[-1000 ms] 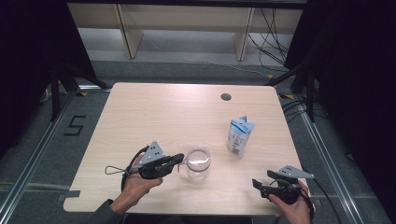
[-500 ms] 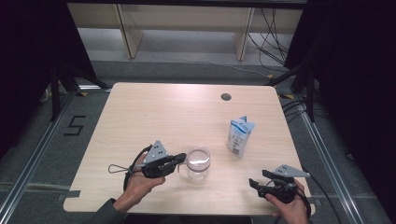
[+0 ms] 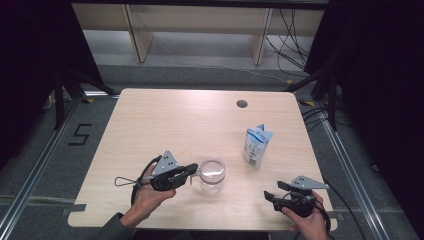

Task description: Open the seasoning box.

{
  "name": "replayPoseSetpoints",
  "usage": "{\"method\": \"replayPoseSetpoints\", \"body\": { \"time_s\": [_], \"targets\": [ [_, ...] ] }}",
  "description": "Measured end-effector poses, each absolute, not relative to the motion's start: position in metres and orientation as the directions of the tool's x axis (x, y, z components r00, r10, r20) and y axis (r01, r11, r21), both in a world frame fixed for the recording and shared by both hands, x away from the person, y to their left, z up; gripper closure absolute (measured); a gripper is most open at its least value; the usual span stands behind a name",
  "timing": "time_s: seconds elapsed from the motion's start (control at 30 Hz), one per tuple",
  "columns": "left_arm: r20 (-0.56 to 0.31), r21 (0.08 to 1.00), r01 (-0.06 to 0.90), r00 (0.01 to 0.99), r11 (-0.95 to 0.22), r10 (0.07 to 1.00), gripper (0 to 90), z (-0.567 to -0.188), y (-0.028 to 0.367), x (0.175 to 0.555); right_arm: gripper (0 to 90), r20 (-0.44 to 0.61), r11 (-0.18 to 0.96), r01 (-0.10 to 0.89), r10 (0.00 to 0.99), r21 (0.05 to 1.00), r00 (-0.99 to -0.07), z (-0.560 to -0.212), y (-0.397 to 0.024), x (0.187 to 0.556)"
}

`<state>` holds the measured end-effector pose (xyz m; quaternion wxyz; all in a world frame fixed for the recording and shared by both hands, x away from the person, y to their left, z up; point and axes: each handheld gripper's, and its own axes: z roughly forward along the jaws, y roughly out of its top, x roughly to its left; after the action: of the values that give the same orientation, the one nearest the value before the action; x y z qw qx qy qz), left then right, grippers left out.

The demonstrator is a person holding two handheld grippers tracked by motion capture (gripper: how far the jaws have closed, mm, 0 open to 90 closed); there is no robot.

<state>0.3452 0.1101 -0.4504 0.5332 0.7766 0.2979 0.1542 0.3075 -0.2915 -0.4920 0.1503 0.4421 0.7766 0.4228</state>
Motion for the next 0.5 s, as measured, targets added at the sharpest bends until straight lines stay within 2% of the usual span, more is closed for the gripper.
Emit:
{"method": "replayPoseSetpoints", "body": {
  "time_s": [0.1,0.13,0.17,0.27,0.33,0.5],
  "targets": [
    [-0.080,0.922,0.297,0.775,-0.250,0.627,88.0,-0.450,0.112,0.345,33.7,0.173,0.231,0.589,0.818,0.775,-0.549,-0.491,-0.289,0.306],
    [-0.078,0.919,0.301,0.771,-0.254,0.633,88.0,-0.450,0.113,0.344,35.3,0.137,0.256,0.546,0.805,0.798,-0.577,-0.491,-0.289,0.308],
    [-0.078,0.919,0.301,0.771,-0.254,0.632,88.0,-0.450,0.113,0.344,35.7,0.164,0.242,0.567,0.804,0.788,-0.571,-0.491,-0.287,0.307],
    [-0.082,0.921,0.301,0.771,-0.248,0.632,88.0,-0.450,0.113,0.344,37.1,0.160,0.251,0.547,0.788,0.799,-0.595,-0.491,-0.283,0.309],
    [-0.080,0.920,0.300,0.773,-0.251,0.629,88.0,-0.450,0.113,0.344,40.8,0.191,0.231,0.562,0.783,0.795,-0.592,-0.488,-0.277,0.307],
    [-0.084,0.920,0.301,0.779,-0.253,0.622,88.0,-0.450,0.112,0.344,53.9,0.159,0.247,0.499,0.754,0.831,-0.638,-0.483,-0.267,0.310]
  ]
}}
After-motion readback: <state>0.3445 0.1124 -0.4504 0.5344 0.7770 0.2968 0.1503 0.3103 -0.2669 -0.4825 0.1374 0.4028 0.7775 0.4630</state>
